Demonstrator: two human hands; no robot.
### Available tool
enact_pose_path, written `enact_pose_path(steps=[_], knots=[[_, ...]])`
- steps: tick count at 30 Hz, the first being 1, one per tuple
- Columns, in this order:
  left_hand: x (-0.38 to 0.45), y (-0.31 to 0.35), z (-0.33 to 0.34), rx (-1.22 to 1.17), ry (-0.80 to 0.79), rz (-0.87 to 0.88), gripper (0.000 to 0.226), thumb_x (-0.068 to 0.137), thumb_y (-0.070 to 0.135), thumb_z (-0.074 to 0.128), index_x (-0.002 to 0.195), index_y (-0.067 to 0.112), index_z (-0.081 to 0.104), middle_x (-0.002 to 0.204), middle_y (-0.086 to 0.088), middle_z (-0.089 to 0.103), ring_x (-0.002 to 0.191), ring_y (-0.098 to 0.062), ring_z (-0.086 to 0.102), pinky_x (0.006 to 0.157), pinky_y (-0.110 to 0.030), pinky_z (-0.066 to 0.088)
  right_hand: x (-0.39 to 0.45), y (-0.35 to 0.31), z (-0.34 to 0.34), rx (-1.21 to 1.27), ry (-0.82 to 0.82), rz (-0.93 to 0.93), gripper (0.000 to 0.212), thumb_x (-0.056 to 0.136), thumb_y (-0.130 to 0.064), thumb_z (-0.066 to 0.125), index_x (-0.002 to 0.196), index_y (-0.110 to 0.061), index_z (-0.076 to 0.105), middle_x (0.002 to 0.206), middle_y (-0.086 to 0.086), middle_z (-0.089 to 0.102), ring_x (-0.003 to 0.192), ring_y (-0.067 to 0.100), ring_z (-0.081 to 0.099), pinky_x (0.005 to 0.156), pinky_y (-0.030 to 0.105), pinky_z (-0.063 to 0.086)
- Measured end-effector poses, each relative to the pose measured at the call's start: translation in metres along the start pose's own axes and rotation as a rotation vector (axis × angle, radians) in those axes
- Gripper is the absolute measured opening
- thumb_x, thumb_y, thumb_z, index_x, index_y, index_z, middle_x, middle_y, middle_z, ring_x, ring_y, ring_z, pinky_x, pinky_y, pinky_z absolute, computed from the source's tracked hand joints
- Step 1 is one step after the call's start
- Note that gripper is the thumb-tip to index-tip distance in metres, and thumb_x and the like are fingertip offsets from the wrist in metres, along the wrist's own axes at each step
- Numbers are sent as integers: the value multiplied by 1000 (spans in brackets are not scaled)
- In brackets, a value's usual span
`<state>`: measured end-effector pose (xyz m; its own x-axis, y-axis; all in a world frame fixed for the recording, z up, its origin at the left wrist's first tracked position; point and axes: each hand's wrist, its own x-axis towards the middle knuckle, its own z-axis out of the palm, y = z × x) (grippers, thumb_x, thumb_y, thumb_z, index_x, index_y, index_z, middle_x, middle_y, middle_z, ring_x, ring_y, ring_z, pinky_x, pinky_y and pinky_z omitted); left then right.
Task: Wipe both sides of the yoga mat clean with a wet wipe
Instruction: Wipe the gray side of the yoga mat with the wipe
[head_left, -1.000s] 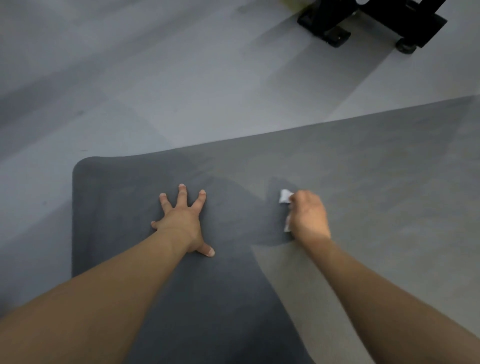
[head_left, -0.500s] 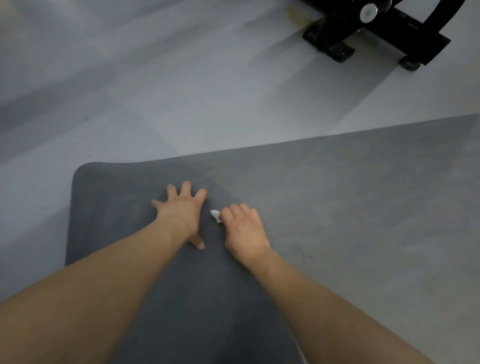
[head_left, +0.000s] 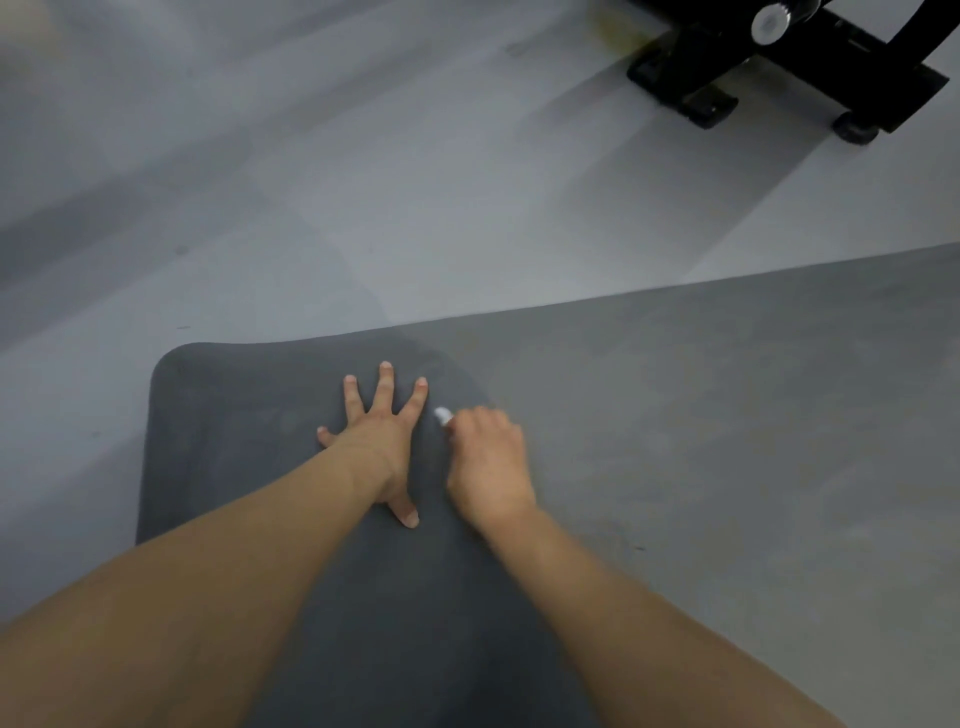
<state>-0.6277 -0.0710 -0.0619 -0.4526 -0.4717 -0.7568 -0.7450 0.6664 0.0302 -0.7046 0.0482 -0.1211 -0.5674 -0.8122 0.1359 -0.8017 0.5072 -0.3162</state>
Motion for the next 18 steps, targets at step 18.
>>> enact_pose_path(steps=[18], knots=[[-2, 0, -4, -43, -20, 10, 162, 49, 41, 99, 151, 44, -27, 150, 7, -50, 144, -39, -36, 112, -73, 23, 63, 19, 2, 33, 98, 171, 8, 78, -10, 68, 85, -13, 64, 76, 8, 62, 72, 34, 57, 60, 37, 44]])
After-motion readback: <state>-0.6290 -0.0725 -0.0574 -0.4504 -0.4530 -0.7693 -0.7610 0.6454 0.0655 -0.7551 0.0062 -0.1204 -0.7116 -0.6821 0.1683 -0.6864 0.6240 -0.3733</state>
